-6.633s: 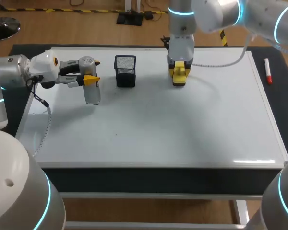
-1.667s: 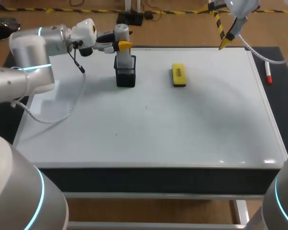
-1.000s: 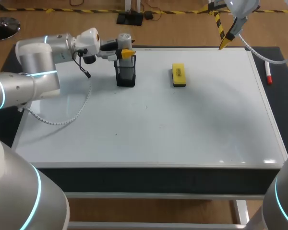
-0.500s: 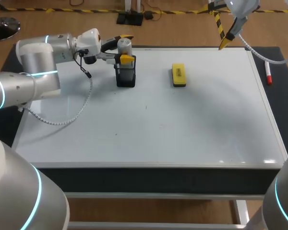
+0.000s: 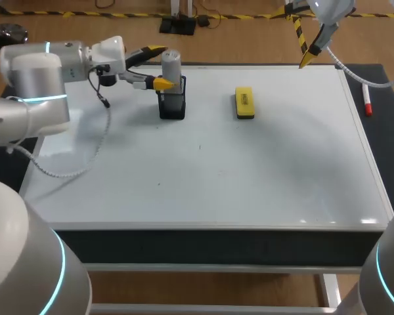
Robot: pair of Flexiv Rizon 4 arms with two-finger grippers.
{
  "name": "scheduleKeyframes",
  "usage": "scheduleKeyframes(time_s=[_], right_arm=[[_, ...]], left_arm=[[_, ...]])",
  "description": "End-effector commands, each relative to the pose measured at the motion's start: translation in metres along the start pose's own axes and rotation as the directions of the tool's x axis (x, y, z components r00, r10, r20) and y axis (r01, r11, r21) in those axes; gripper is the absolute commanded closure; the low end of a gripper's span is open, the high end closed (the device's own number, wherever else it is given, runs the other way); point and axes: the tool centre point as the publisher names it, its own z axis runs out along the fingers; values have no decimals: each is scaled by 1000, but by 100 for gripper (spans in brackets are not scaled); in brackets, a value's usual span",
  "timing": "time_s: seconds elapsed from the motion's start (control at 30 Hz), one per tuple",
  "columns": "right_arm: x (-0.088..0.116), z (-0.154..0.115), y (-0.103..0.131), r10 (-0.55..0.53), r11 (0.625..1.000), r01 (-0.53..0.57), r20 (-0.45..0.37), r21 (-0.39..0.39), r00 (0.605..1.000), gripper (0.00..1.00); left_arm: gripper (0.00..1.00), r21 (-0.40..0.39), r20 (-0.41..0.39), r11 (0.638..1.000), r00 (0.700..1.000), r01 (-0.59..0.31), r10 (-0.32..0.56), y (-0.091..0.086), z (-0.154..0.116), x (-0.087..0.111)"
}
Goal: Pick up the inspection probe, press it on each red-marked spot on the whiteboard one by one, put down the probe, pick up the eraser, and wipe off all the red marks.
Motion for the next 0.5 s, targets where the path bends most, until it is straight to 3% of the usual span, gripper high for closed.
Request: scheduleKeyframes(time_s=[0.03, 0.2, 0.5], right_arm=[[-1, -1, 0, -1, 1000, 1, -4, 2, 1000, 0], [-1, -1, 0, -1, 1000, 1, -4, 2, 1000, 0], [-1, -1, 0, -1, 1000, 1, -4, 2, 1000, 0]], left_arm=[[0, -125, 257, 992, 966, 14, 18, -15, -21, 28], [0, -221, 371, 975, 927, 31, 55, -16, -48, 38], [0, -299, 489, 951, 869, 78, 82, -13, -88, 65]])
